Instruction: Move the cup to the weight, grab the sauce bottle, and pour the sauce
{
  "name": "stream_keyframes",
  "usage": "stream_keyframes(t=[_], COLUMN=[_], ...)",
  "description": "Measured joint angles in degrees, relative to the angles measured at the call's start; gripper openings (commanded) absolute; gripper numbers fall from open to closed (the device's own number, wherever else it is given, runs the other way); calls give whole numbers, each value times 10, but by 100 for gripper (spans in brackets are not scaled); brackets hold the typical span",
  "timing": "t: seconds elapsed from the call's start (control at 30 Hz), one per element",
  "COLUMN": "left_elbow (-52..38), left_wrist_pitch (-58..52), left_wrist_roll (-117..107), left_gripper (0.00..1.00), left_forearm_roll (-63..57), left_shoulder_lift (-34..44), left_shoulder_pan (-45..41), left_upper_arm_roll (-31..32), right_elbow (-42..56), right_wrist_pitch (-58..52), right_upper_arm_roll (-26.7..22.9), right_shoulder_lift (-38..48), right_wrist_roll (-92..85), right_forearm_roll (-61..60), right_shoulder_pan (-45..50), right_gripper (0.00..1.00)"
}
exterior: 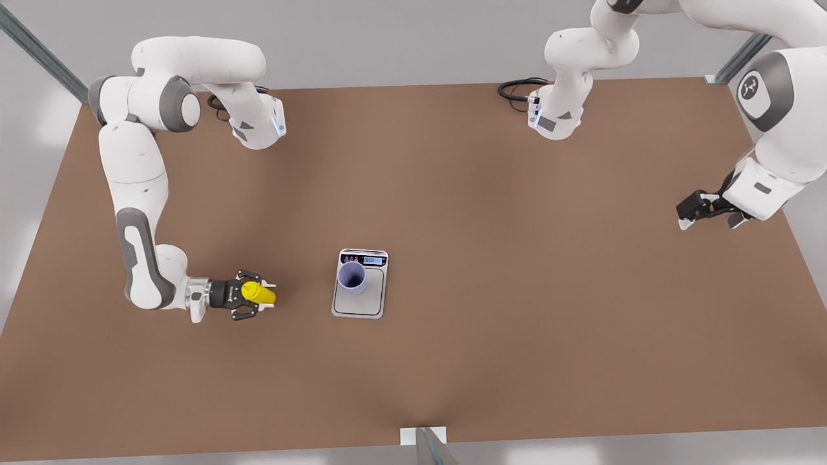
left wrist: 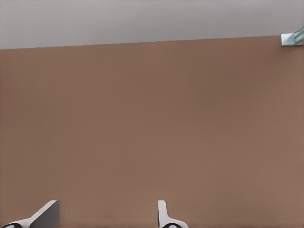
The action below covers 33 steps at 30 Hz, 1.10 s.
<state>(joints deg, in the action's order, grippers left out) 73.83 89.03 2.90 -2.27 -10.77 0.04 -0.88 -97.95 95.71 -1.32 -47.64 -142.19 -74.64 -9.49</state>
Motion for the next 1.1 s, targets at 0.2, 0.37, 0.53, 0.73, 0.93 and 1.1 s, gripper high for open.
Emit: stream_keyframes(t=[0.2,0.37,0.53,0.73,0.93,1.1], left_elbow=[0,0,0,-1,-1,0], left_wrist_pitch=[-4,-4,-2,-4,-2,-1], left_wrist_roll=[1,1,1,1,1,1], left_gripper=[100,100,100,100,100,100], left_forearm_roll=[0,0,-1,-1,-1,-1], left_shoulder_lift=[3,2,2,3,1,0], left_shoulder_pan=[0,0,0,0,1,0], left_upper_arm_roll=[1,1,1,1,1,1], right_elbow=[0,0,-1,-1,-1,-1], right_wrist_pitch=[1,1,1,1,-3,-7], right_upper_arm_roll=[0,0,1,0,0,0], right_shoulder_lift=[-13,-16,-16,-16,-16,-16], right_wrist_roll=[-26,-23,-21,-21,-20,-20], right_forearm_roll=[-18,-20,-20,-20,-19,-18], right_shoulder_pan=[2,2,3,3,2,-2], right_gripper=[58,60,67,67,100,100])
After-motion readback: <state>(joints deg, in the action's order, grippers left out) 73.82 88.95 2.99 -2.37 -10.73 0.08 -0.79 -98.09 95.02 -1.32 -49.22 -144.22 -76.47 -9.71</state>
